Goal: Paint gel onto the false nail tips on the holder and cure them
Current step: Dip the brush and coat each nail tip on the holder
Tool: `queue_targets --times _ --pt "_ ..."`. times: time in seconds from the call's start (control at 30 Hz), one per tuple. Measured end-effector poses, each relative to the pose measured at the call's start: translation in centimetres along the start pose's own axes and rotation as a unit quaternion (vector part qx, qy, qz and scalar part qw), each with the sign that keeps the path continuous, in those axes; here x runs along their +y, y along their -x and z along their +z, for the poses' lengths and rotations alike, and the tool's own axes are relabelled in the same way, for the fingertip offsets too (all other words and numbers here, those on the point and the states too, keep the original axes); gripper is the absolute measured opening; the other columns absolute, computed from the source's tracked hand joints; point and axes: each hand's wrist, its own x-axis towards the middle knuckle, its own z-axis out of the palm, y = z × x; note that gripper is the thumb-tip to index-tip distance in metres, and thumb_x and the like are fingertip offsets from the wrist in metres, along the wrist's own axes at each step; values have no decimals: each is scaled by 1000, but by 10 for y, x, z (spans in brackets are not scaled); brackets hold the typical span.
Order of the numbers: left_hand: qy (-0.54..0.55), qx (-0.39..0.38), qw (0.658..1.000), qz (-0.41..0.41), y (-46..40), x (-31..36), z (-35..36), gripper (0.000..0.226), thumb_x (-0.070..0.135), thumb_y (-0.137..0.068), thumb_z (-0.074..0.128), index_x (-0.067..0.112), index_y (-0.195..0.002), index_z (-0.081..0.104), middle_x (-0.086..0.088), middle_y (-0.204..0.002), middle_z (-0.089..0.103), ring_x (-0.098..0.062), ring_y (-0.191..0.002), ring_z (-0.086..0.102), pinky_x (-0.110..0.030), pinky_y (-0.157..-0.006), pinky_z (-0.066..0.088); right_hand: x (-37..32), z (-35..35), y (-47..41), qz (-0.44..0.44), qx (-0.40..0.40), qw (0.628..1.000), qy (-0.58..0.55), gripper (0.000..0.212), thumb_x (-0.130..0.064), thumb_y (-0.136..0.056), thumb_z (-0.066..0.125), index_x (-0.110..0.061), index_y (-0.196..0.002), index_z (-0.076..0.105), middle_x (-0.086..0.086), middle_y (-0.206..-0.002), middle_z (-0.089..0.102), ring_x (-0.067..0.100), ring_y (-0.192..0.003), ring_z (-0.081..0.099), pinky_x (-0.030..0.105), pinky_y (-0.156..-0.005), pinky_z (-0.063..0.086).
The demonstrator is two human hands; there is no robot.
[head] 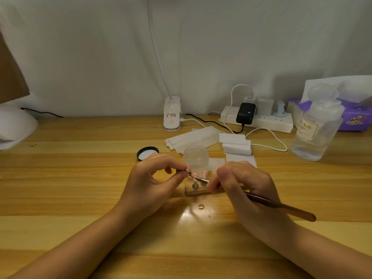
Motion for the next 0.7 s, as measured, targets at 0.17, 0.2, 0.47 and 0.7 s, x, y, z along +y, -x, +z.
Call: queue_targets --times 0.17,0.2,0.47,0.7 --pt "2 1 1000 3 0 1 0 11 17 -74 70 22 -84 68 13 -78 66 -5 -73 57 -20 -65 47 0 -1 -1 9 25 999 -20 41 -38 -95 34 -21 -70 62 -15 -66 58 0 -69 58 22 -65 46" --pt "3 2 1000 3 0 2 0 11 16 -74 70 23 -83 68 14 -78 66 -4 -72 57 -19 -64 47 1 -1 -1 25 30 999 -18 37 -36 -93 37 -22 -71 62 -14 -67 60 3 -70 59 25 -65 47" --pt "-1 1 1000 -17 -1 3 0 13 20 -71 65 23 -84 68 12 -79 67 -10 -73 58 -23 -67 49 -3 2 1 -19 1 1000 -5 48 -36 -96 33 -13 -68 65 -18 -69 56 -5 -70 55 13 -69 41" --pt "4 10 1000 5 -1 2 2 19 12 -73 66 11 -91 71 -1 -84 67 -10 -76 60 -25 -66 50 1 -6 -3 44 39 998 -22 27 -44 -90 39 -32 -79 59 -14 -73 62 4 -73 60 15 -66 46"
